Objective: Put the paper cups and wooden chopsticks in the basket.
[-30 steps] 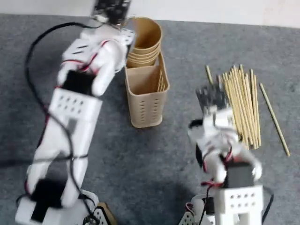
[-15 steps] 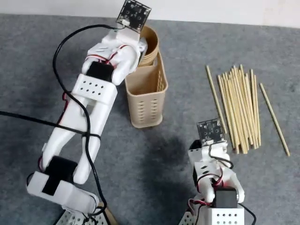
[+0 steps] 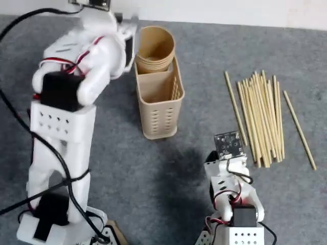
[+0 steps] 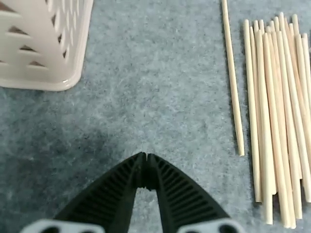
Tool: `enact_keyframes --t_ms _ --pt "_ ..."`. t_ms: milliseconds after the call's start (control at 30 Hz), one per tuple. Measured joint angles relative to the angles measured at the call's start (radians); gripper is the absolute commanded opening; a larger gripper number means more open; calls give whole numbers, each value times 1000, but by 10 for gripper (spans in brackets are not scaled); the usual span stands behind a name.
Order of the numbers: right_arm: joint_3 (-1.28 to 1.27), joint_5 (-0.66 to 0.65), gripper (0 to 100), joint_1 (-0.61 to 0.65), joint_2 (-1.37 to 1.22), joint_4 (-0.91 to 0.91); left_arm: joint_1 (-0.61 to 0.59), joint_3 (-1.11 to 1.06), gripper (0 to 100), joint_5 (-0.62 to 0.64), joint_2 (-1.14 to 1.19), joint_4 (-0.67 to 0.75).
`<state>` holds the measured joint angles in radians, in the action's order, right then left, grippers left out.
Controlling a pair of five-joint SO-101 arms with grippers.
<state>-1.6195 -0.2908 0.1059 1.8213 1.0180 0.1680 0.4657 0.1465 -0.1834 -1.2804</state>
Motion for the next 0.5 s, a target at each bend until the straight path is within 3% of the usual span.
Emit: enact_keyframes --t_ms 67,167,500 --pt "0 0 17 0 0 0 2 -38 252 78 -2 -115" --pt "0 0 17 0 0 0 6 -120 220 166 -2 -166" --pt "-6 0 17 0 3 0 17 -249 199 172 190 -152"
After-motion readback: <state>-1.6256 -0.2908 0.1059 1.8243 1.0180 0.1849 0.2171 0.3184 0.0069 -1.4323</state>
